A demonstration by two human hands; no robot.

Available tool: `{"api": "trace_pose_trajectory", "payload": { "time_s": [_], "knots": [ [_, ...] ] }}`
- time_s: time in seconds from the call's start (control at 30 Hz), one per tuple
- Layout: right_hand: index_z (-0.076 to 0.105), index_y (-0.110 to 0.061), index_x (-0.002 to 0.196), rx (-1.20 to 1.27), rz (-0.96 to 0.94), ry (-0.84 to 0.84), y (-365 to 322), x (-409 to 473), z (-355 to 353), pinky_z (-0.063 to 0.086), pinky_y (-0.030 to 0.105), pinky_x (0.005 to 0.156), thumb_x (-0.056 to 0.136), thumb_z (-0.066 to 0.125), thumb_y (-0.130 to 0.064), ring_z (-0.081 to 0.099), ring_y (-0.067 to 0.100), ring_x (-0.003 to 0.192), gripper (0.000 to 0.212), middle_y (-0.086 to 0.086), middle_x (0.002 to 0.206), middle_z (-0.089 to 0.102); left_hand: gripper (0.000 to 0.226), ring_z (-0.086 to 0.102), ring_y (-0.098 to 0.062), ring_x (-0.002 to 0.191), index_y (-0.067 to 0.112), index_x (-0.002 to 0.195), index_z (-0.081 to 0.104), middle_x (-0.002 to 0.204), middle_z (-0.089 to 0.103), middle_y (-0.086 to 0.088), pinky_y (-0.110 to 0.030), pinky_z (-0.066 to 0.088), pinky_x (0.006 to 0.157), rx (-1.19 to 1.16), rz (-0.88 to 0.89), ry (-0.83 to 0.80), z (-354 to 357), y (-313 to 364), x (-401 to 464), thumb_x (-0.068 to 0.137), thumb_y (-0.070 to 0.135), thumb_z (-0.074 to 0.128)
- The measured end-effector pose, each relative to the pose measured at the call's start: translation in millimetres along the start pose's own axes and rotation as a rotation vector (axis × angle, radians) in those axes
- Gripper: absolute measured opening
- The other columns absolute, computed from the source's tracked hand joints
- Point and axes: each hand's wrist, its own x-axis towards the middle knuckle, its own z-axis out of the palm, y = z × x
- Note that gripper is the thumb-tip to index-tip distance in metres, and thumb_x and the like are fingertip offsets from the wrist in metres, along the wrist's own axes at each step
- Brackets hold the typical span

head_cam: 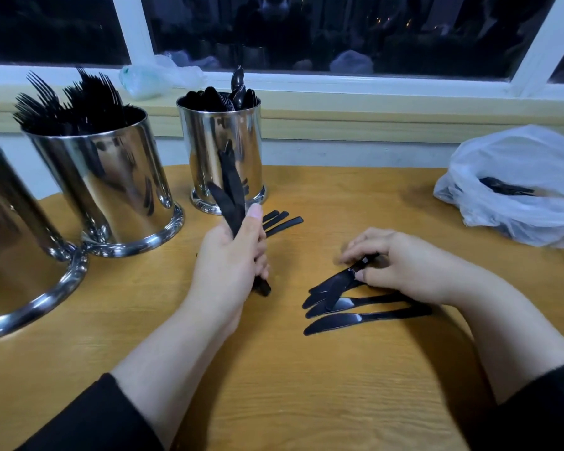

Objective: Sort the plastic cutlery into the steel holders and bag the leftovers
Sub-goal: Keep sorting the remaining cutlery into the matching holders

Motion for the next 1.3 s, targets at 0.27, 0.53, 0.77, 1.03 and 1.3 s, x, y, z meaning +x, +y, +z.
{"api": "trace_pose_trajectory", "payload": {
  "time_s": [0.27,0.53,0.77,1.03,1.3],
  "knots": [
    [0.07,-0.044,0.098,-0.076,0.036,0.05,-8,5,2,0.034,0.039,0.109,0.095,0.068,-0.038,0.048,-0.003,0.103,0.007,-0.027,0.108,0.056,0.03,0.041,-0.016,0.052,0.014,0.096,0.062,0.06,0.041,0.007,-0.036,0.045,0.059,0.139,-0.013,-0.117,1,-11,2,0.104,0.042,0.055],
    [0.069,-0.041,0.096,-0.136,0.017,0.128,-12,7,8,0.03,0.023,0.085,0.098,0.062,-0.042,0.048,0.0,0.092,0.007,-0.026,0.099,0.057,0.029,0.033,-0.011,0.049,0.015,0.098,0.064,0.059,0.038,0.008,-0.025,0.033,0.047,0.044,-0.079,0.001,-2,-11,6,0.103,0.043,0.057],
    [0.065,-0.038,0.088,0.112,-0.011,0.399,-25,12,15,0.036,0.017,0.063,0.1,0.057,-0.039,0.054,0.001,0.079,0.015,-0.015,0.089,0.063,0.032,0.038,-0.012,0.051,0.015,0.097,0.066,0.064,0.047,0.003,-0.025,0.035,0.044,0.033,-0.084,0.001,-1,-13,6,0.105,0.043,0.053],
    [0.07,-0.025,0.086,0.51,-0.192,0.273,-74,7,37,0.042,0.024,0.054,0.099,0.062,-0.025,0.052,0.014,0.057,0.015,-0.003,0.07,0.064,0.038,0.031,-0.014,0.051,0.0,0.105,0.063,0.069,0.035,-0.009,-0.026,0.027,0.045,-0.024,-0.088,-0.141,7,-7,-2,0.1,0.039,0.063],
    [0.068,-0.041,0.098,0.089,0.029,0.207,-26,-1,2,0.042,0.01,0.061,0.092,0.068,-0.041,0.054,-0.007,0.073,0.006,-0.014,0.091,0.064,0.034,0.043,-0.014,0.058,0.021,0.089,0.062,0.07,0.049,-0.001,-0.029,0.037,0.058,0.112,-0.013,-0.024,-3,2,2,0.103,0.05,0.051]
  ]
}}
